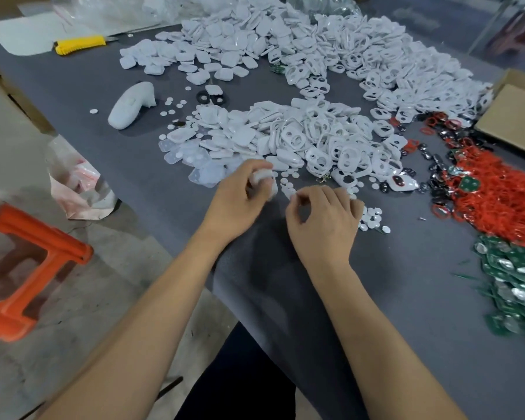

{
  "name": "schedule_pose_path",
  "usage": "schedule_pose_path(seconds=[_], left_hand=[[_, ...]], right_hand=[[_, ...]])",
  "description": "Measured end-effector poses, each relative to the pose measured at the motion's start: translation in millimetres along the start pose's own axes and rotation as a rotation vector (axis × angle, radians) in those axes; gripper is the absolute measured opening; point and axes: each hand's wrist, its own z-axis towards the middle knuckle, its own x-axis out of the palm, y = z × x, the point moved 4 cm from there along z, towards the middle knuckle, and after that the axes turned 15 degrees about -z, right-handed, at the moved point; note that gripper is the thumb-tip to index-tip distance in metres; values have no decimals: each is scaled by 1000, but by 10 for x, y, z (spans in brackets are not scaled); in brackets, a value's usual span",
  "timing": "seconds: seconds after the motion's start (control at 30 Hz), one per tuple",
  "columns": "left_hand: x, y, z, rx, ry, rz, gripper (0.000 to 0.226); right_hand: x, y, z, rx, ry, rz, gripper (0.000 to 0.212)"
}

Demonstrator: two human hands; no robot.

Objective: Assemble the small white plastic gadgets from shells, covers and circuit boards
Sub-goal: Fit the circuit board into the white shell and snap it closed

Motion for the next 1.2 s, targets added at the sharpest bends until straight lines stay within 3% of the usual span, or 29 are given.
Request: schedule_pose_path(seconds=[0.17,0.37,0.57,0.67,0.8,0.9,1.1,1.2], left_hand=[[597,-226,-196,171,159,112,26],[1264,-491,-493,343,162,4,24],[1845,-533,-879,85,443,-110,16],[1993,-562,-1037,71,556,-41,13],[2010,-659,-1059,161,474,11,15],[1861,-638,-971,123,403,37,15],[1605,-514,-981,106,453,281,17],[1624,-571,-1098,173,462,391,35]], right_hand=[[-318,-544,-209,98,-1,-30,11],[-741,-1367,-542,261,68,-20,6],[-1234,-1923,-1132,435,112,28,10],[-1417,-1973,-1366,449,68,36,6],[-1516,-1960,-1522,457,39,-3,8],[-1523,-1927,-1502,448,58,-18,11],[-1455,-1900,-1475,458,181,-7,16],[-1443,-1900,-1480,465,207,-1,18]])
